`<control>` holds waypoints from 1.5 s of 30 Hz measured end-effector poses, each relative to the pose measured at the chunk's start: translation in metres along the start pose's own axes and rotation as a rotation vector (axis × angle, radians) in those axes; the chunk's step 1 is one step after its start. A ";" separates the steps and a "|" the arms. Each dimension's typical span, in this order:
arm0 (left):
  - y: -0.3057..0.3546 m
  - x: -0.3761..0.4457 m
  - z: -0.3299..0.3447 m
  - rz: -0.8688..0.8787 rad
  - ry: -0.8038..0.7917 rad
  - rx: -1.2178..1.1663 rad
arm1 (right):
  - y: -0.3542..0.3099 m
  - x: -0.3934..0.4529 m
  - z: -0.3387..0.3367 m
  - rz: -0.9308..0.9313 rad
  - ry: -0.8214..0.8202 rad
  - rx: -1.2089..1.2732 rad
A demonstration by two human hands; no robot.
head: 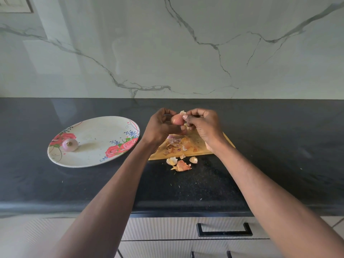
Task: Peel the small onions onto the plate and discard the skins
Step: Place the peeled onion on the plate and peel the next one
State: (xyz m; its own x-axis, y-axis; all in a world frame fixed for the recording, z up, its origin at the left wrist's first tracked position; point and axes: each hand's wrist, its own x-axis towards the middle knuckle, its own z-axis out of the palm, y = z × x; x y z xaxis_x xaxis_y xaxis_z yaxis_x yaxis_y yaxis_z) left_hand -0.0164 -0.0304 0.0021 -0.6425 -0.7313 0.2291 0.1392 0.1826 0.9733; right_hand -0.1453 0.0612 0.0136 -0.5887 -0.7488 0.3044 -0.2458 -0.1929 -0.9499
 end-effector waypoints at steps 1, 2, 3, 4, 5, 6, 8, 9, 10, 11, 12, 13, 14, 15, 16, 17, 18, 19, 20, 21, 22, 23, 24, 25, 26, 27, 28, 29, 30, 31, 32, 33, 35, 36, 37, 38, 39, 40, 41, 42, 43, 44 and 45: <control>0.000 0.000 0.000 -0.008 -0.001 -0.007 | 0.000 0.000 0.000 0.010 0.001 0.010; 0.001 0.000 -0.001 -0.021 -0.002 -0.021 | -0.001 0.000 0.000 0.023 -0.002 0.024; 0.002 -0.001 -0.001 -0.040 -0.008 -0.049 | -0.001 0.001 0.000 0.036 -0.012 0.033; 0.004 -0.001 -0.002 -0.065 -0.024 -0.094 | 0.000 0.002 0.000 0.049 -0.027 0.037; 0.005 -0.001 -0.002 -0.100 -0.049 -0.163 | 0.001 0.004 -0.001 0.059 -0.042 0.033; 0.006 -0.001 -0.003 -0.143 -0.076 -0.251 | 0.002 0.006 -0.001 0.071 -0.056 0.039; 0.006 0.001 -0.006 -0.211 -0.099 -0.434 | 0.004 0.008 -0.002 0.090 -0.084 0.067; 0.006 0.002 -0.008 -0.236 -0.094 -0.498 | 0.005 0.009 -0.003 0.091 -0.094 0.072; 0.005 0.003 -0.009 -0.255 -0.093 -0.534 | 0.004 0.009 -0.003 0.084 -0.098 0.069; 0.004 0.004 -0.009 -0.267 -0.100 -0.543 | 0.005 0.009 -0.003 0.070 -0.095 0.054; 0.003 0.004 -0.009 -0.271 -0.112 -0.537 | 0.005 0.010 -0.003 0.050 -0.087 0.031; 0.003 0.004 -0.009 -0.271 -0.118 -0.526 | 0.007 0.010 -0.003 0.029 -0.075 0.001; 0.003 0.004 -0.008 -0.266 -0.112 -0.518 | 0.009 0.011 -0.002 0.013 -0.062 -0.030; 0.004 0.004 -0.008 -0.258 -0.094 -0.513 | 0.010 0.012 -0.001 -0.001 -0.052 -0.056; 0.005 0.005 -0.008 -0.250 -0.067 -0.515 | 0.012 0.012 0.000 -0.011 -0.047 -0.073; 0.006 0.004 -0.008 -0.245 -0.046 -0.522 | 0.014 0.013 0.000 -0.016 -0.046 -0.084; 0.006 0.004 -0.008 -0.241 -0.033 -0.536 | 0.014 0.013 0.001 -0.016 -0.048 -0.089; 0.007 0.004 -0.008 -0.241 -0.029 -0.550 | 0.016 0.013 0.001 -0.016 -0.053 -0.090; 0.006 0.004 -0.007 -0.239 -0.030 -0.556 | 0.016 0.013 0.001 -0.019 -0.059 -0.084; 0.006 0.003 -0.007 -0.237 -0.035 -0.554 | 0.016 0.013 0.001 -0.024 -0.064 -0.076; 0.006 0.003 -0.007 -0.232 -0.040 -0.542 | 0.015 0.013 0.002 -0.030 -0.066 -0.064; 0.007 0.002 -0.006 -0.225 -0.042 -0.528 | 0.014 0.012 0.001 -0.033 -0.067 -0.046; 0.007 0.002 -0.007 -0.221 -0.038 -0.518 | 0.013 0.012 0.001 -0.031 -0.067 -0.023; 0.008 0.002 -0.007 -0.220 -0.034 -0.519 | 0.012 0.012 0.001 -0.027 -0.067 -0.001; 0.008 0.002 -0.007 -0.218 -0.034 -0.530 | 0.011 0.011 0.000 -0.023 -0.067 0.015; 0.008 0.002 -0.007 -0.215 -0.040 -0.545 | 0.011 0.011 0.000 -0.020 -0.068 0.027; 0.008 0.002 -0.007 -0.209 -0.046 -0.559 | 0.010 0.011 0.000 -0.017 -0.069 0.039; 0.008 0.002 -0.007 -0.204 -0.055 -0.573 | 0.010 0.011 -0.001 -0.013 -0.070 0.055; 0.007 0.002 -0.008 -0.203 -0.063 -0.589 | 0.009 0.011 -0.001 -0.010 -0.071 0.075; 0.008 0.002 -0.008 -0.207 -0.076 -0.608 | 0.008 0.011 -0.001 -0.008 -0.073 0.095; 0.008 0.002 -0.009 -0.215 -0.089 -0.621 | 0.007 0.010 -0.002 -0.010 -0.078 0.110; 0.008 0.001 -0.010 -0.224 -0.101 -0.631 | 0.007 0.010 -0.002 -0.011 -0.085 0.123; 0.008 0.002 -0.011 -0.238 -0.106 -0.676 | 0.005 0.008 -0.003 -0.007 -0.101 0.147; 0.007 0.002 -0.012 -0.245 -0.098 -0.717 | 0.005 0.008 -0.004 -0.003 -0.113 0.159; 0.008 0.003 -0.012 -0.249 -0.089 -0.762 | 0.004 0.008 -0.005 0.002 -0.127 0.167; 0.007 0.003 -0.013 -0.252 -0.076 -0.793 | 0.003 0.007 -0.005 0.007 -0.143 0.170; 0.008 0.003 -0.013 -0.250 -0.060 -0.799 | 0.002 0.007 -0.006 0.010 -0.157 0.169; 0.008 0.003 -0.014 -0.246 -0.040 -0.780 | 0.001 0.006 -0.006 0.013 -0.169 0.160; 0.008 0.003 -0.014 -0.241 -0.030 -0.748 | 0.001 0.006 -0.007 0.016 -0.182 0.139; 0.008 0.003 -0.015 -0.235 -0.026 -0.709 | 0.001 0.005 -0.008 0.016 -0.196 0.095; 0.007 0.003 -0.015 -0.232 -0.028 -0.674 | 0.000 0.004 -0.008 0.007 -0.210 0.026; 0.007 0.003 -0.016 -0.231 -0.033 -0.653 | 0.001 0.003 -0.009 -0.011 -0.217 -0.062; 0.007 0.003 -0.017 -0.234 -0.041 -0.648 | 0.002 0.003 -0.009 -0.036 -0.204 -0.147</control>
State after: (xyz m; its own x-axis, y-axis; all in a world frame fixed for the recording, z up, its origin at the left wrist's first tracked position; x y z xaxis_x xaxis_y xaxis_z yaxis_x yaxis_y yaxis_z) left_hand -0.0048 -0.0422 0.0098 -0.7369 -0.6756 0.0236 0.4078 -0.4163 0.8127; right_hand -0.1543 0.0641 0.0134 -0.4139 -0.8582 0.3038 -0.3819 -0.1392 -0.9136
